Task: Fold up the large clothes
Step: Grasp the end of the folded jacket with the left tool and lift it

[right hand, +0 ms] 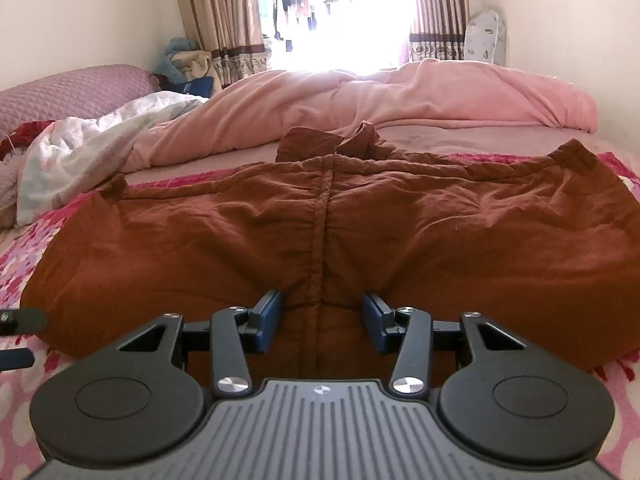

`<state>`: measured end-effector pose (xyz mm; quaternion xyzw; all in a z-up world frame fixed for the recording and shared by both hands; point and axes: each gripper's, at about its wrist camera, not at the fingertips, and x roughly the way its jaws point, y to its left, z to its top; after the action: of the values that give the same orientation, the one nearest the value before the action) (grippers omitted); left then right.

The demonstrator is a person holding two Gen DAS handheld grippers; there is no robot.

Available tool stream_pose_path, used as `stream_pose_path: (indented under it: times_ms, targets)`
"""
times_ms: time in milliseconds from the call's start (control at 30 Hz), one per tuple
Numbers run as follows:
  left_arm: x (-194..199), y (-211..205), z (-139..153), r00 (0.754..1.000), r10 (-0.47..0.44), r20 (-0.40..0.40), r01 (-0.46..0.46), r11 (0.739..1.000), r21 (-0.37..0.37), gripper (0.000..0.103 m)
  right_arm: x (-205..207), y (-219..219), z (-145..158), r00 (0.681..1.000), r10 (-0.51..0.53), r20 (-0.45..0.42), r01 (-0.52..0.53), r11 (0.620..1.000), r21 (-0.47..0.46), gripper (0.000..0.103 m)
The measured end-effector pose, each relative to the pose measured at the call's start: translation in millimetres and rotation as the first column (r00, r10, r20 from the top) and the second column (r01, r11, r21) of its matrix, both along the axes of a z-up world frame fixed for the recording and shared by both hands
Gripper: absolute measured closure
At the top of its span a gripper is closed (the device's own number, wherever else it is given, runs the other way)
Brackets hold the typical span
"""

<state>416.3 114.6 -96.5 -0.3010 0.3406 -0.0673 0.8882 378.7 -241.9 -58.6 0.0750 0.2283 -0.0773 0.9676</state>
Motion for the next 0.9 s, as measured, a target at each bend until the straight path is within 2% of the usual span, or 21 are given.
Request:
stream_pose_path:
  times_ms: [267, 467, 767, 867, 900]
  targets:
    - [32.2, 8.6, -5.5, 0.997, 0.076, 0.012, -0.074, 0.993, -0.094, 0.016, 0.8, 1.1, 0.0, 1.000, -0.007, -0.009, 0.007, 1.000, 0.001, 0.049]
    - [56.9, 8.0, -2.5, 0.997, 0.073, 0.016, -0.071, 0.994, -0.081, 0.014, 2.6, -1.6, -0.9, 1.000, -0.015, -0.010, 0.015, 1.000, 0.013, 0.049]
    - [73.2, 9.4, -8.2, 0.993, 0.090, 0.074, -0.085, 0.994, -0.074, 0.013, 2.1, -2.1, -2.3, 1.000, -0.021, -0.007, 0.021, 0.999, 0.024, 0.049]
    - [76.2, 9.9, -7.2, 0.993, 0.091, 0.073, -0.087, 0.994, -0.065, 0.019, 1.9, -2.6, -2.9, 1.000, -0.024, -0.006, 0.024, 0.999, 0.028, 0.049]
    - [76.5, 10.2, -6.8, 0.993, 0.093, 0.072, -0.088, 0.994, -0.061, 0.026, 1.9, -2.8, -2.9, 1.000, -0.024, -0.005, 0.025, 0.999, 0.029, 0.049]
